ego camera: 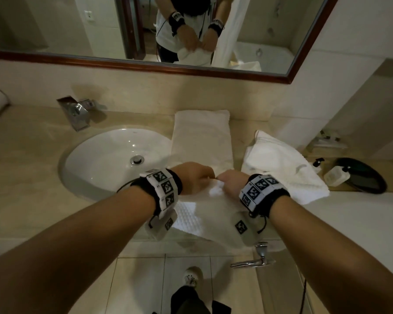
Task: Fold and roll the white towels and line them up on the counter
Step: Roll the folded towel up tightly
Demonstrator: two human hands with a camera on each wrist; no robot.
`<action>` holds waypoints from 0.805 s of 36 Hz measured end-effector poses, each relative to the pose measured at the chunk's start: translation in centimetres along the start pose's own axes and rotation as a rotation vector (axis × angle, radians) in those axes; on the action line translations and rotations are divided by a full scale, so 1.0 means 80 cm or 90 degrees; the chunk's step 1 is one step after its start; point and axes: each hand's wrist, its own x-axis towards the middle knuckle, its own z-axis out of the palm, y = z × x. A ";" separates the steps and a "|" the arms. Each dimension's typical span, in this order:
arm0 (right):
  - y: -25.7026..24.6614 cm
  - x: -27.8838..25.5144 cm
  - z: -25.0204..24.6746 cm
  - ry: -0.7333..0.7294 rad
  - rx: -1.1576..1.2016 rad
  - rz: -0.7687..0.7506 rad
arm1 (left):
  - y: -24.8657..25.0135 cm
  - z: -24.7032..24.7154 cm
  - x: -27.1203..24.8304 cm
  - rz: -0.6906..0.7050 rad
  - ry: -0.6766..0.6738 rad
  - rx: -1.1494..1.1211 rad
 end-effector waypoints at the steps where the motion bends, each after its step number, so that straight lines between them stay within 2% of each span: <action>1: 0.015 0.003 0.016 -0.043 -0.044 -0.008 | 0.002 0.006 -0.002 0.020 -0.017 -0.017; 2: 0.024 -0.001 0.012 -0.139 -0.001 0.060 | 0.005 0.013 -0.005 0.027 -0.041 -0.004; 3: 0.030 0.006 0.013 -0.041 0.032 0.192 | 0.007 0.020 -0.007 0.019 -0.066 0.024; 4: 0.025 0.000 0.016 -0.047 0.043 0.202 | 0.010 0.026 -0.008 0.004 -0.085 0.058; 5: 0.028 -0.004 0.016 -0.133 -0.012 0.050 | 0.012 0.031 -0.010 -0.011 -0.094 0.083; 6: 0.016 0.001 0.010 -0.053 -0.095 0.014 | 0.014 0.035 -0.012 -0.020 -0.099 0.097; 7: 0.009 0.002 0.005 0.006 -0.105 -0.055 | 0.015 0.036 -0.015 -0.027 -0.108 0.103; 8: 0.013 -0.015 0.002 -0.048 -0.122 -0.091 | 0.017 0.036 -0.018 -0.038 -0.120 0.104; 10: 0.005 -0.025 -0.001 -0.037 -0.116 -0.058 | 0.019 0.032 -0.022 -0.063 -0.143 0.096; 12: 0.006 -0.033 0.006 0.043 -0.147 -0.083 | 0.026 0.025 -0.024 -0.086 -0.168 0.077; 15: 0.008 -0.055 0.013 0.201 -0.117 -0.159 | 0.036 0.012 -0.027 -0.106 -0.196 0.059; 16: 0.007 -0.061 0.017 0.212 -0.107 -0.172 | 0.039 0.008 -0.028 -0.109 -0.199 0.061; 20: 0.005 -0.085 0.042 0.138 -0.119 -0.180 | 0.044 -0.003 -0.035 -0.109 -0.192 0.095; 24: 0.009 -0.094 0.061 0.207 -0.082 -0.148 | 0.043 -0.010 -0.045 -0.088 -0.165 0.102; 29: 0.003 -0.100 0.062 0.088 0.027 -0.152 | 0.040 -0.015 -0.056 -0.066 -0.202 0.195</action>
